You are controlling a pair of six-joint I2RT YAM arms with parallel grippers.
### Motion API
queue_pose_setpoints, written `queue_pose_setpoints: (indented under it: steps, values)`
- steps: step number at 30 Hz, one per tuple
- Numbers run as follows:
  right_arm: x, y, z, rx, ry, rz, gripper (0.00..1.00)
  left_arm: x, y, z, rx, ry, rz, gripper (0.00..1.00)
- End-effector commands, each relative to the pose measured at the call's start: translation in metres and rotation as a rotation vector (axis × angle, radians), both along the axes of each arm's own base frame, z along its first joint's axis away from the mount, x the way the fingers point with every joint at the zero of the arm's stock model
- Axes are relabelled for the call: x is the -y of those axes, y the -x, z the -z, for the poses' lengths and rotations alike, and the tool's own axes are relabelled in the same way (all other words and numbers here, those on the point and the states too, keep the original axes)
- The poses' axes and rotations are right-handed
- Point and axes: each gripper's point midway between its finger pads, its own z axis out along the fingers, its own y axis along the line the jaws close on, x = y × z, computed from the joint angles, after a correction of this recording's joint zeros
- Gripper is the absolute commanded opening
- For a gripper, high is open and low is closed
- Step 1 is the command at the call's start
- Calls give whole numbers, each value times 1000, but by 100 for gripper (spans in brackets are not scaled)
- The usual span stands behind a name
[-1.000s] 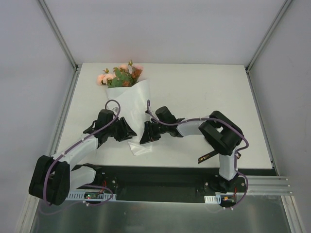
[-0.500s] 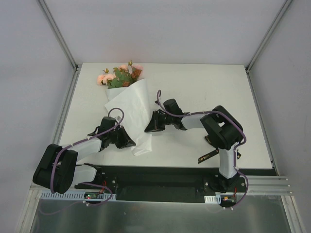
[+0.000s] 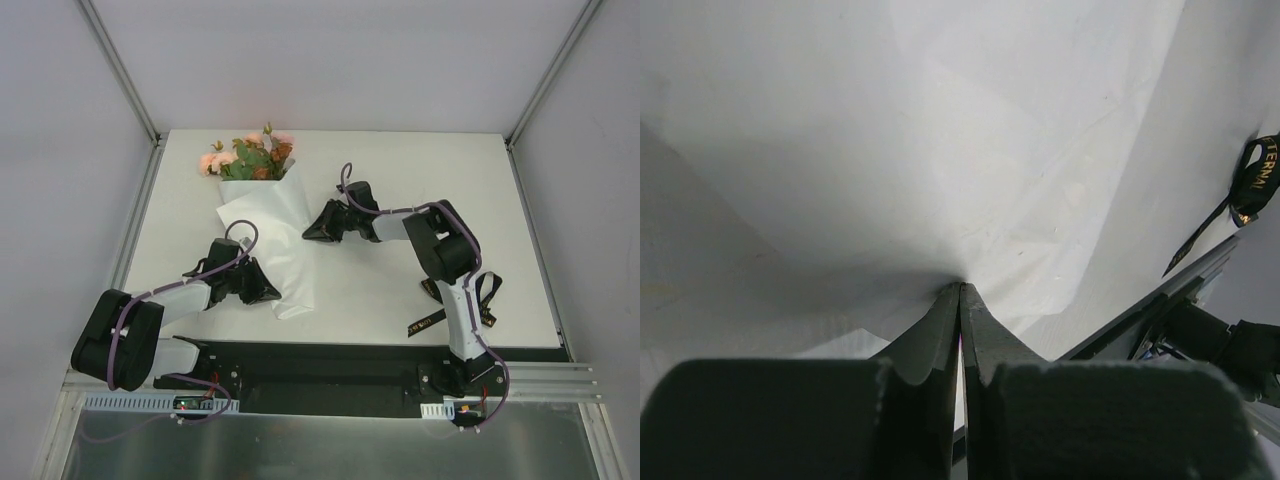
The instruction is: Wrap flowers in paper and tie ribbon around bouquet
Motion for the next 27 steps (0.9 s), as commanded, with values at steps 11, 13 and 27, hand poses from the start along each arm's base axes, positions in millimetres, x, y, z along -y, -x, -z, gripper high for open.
queue_pose_setpoints:
  steps: [11,13,27]
  values:
    - [5,-105,13,-25,51,184,15,-6,10,8,-9,-46,16,0]
    - [0,-120,2,4,34,190,15,-7,12,9,-11,-50,15,0]
    - [-10,-204,-11,155,-15,259,15,-12,18,14,-27,-69,2,0]
